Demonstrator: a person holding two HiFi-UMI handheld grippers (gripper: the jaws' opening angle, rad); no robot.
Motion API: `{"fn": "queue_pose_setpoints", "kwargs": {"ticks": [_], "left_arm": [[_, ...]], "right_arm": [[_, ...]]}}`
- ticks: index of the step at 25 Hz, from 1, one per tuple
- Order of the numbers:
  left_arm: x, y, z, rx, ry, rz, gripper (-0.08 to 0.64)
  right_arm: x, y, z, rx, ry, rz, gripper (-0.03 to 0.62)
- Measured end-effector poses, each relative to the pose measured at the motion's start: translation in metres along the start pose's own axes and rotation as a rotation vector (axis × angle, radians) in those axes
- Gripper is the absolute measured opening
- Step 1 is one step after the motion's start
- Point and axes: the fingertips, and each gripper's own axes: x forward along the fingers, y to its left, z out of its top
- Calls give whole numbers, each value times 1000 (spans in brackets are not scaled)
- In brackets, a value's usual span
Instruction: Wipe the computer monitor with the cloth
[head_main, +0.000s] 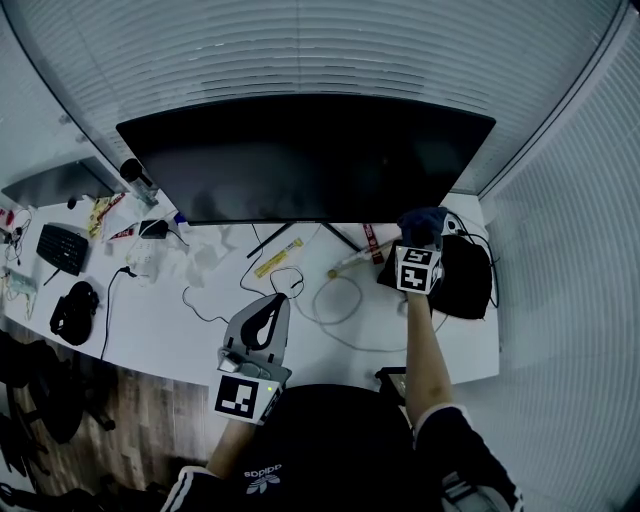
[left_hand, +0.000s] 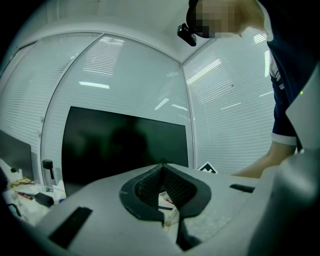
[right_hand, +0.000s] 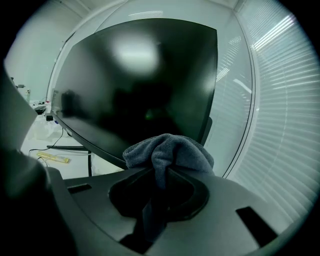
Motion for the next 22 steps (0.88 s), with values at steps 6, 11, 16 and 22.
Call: {"fn": "queue_pose_setpoints", "kwargs": {"ticks": [6,11,16,22], "left_arm": [[-12,27,3,-4,-15,1,5],[-26,51,7,-12,-9,9,5],[-40,72,4,-7,5,5,5],[-55,100,10,-2,-4,-3,6]], "right_arm": [[1,37,9,34,4,-7,46],[0,63,17,48,5,-23,46],[-1,89,26,63,3,-25,46],[-4,120,38,93,-6,-36,46]]}}
